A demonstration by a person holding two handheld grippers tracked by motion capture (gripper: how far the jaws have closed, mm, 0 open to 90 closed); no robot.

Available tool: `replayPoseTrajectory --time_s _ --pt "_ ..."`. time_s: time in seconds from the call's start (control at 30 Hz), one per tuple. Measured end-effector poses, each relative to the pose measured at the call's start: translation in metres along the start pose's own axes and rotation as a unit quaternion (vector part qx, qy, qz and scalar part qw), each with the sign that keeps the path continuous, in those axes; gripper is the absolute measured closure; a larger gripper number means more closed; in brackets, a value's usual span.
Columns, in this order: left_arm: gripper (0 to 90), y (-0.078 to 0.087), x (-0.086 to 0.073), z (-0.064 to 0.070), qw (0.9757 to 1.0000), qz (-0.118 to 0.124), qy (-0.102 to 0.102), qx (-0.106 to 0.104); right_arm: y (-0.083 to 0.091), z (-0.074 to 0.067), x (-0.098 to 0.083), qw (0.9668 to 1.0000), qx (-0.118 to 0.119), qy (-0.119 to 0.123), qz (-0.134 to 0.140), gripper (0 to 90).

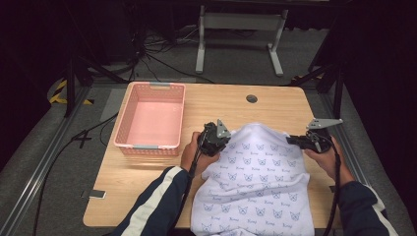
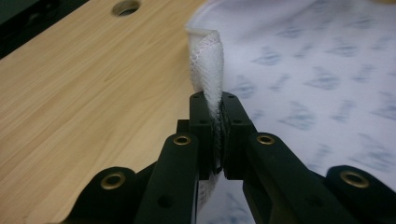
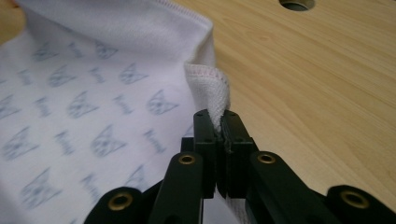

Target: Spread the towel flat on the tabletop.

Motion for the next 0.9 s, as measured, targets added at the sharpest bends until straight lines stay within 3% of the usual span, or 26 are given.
replayPoseTrajectory --time_s 0.03,0.07,0.1,0.13,0.2,0.27,0.3,0.37,0.43,0.47,0.57,0.67,0.73,0.77,0.83,0.87,0.9 --pt "85.7 0.010 -0.001 0.010 0.9997 0.009 -0.009 -0.019 0.006 -0.005 -0.002 0.9999 0.005 0.011 0.000 86.1" --pt "85.8 0.017 -0.003 0.017 0.9992 0.008 -0.022 -0.032 0.016 -0.014 -0.007 0.9994 0.025 0.024 -0.001 86.2" --pt "85.8 0.021 -0.006 0.023 0.9988 0.001 -0.032 -0.036 0.023 -0.021 -0.012 0.9989 0.031 0.036 -0.005 86.2" --pt "85.8 0.028 -0.010 0.032 0.9977 0.001 -0.039 -0.055 0.028 -0.026 -0.017 0.9983 0.031 0.048 -0.011 86.2" --pt "85.8 0.038 -0.019 0.045 0.9965 -0.004 -0.051 -0.066 0.038 -0.039 -0.029 0.9963 0.051 0.066 -0.021 86.3" --pt "85.8 0.044 -0.028 0.055 0.9943 -0.008 -0.054 -0.092 0.047 -0.052 -0.043 0.9934 0.073 0.081 -0.035 86.2" --pt "85.8 0.047 -0.034 0.063 0.9931 -0.014 -0.055 -0.103 0.050 -0.059 -0.050 0.9904 0.091 0.095 -0.044 86.2" --pt "85.8 0.047 -0.044 0.077 0.9885 -0.032 -0.058 -0.136 0.057 -0.074 -0.066 0.9838 0.115 0.119 -0.069 86.0" --pt "85.8 0.046 -0.054 0.090 0.9837 -0.061 -0.083 -0.147 0.058 -0.084 -0.078 0.9779 0.132 0.132 -0.094 85.9" --pt "85.8 0.045 -0.059 0.097 0.9814 -0.075 -0.083 -0.157 0.057 -0.089 -0.085 0.9753 0.138 0.136 -0.105 85.9" --pt "85.8 0.040 -0.067 0.102 0.9802 -0.095 -0.091 -0.148 0.050 -0.099 -0.103 0.9677 0.149 0.144 -0.144 85.5" --pt "86.0 0.036 -0.070 0.101 0.9803 -0.106 -0.098 -0.135 0.037 -0.102 -0.114 0.9679 0.127 0.146 -0.161 85.5" --pt "86.0 0.032 -0.069 0.095 0.9793 -0.121 -0.114 -0.116 0.030 -0.104 -0.115 0.9728 0.114 0.134 -0.151 85.7" --pt "86.1 0.028 -0.070 0.092 0.9808 -0.124 -0.120 -0.092 0.028 -0.103 -0.113 0.9752 0.102 0.130 -0.147 85.8" --pt "86.1 0.021 -0.070 0.084 0.9842 -0.120 -0.100 -0.085 0.024 -0.100 -0.109 0.9790 0.072 0.131 -0.138 86.0" --pt "86.1 0.016 -0.070 0.076 0.9856 -0.121 -0.089 -0.078 0.023 -0.099 -0.108 0.9797 0.068 0.129 -0.137 86.0" --pt "86.1 0.013 -0.069 0.072 0.9854 -0.127 -0.092 -0.065 0.020 -0.097 -0.105 0.9809 0.062 0.126 -0.135 86.0"
Point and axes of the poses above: each handheld gripper's, and its own axes: y roughly backward along the jaws, x roughly out of its top, z roughly to its right, the point moved 4 cm from there along -y, roughly forward along the jaws, and after that the axes turned 11 degrees about -y, right-handed, at the moved point
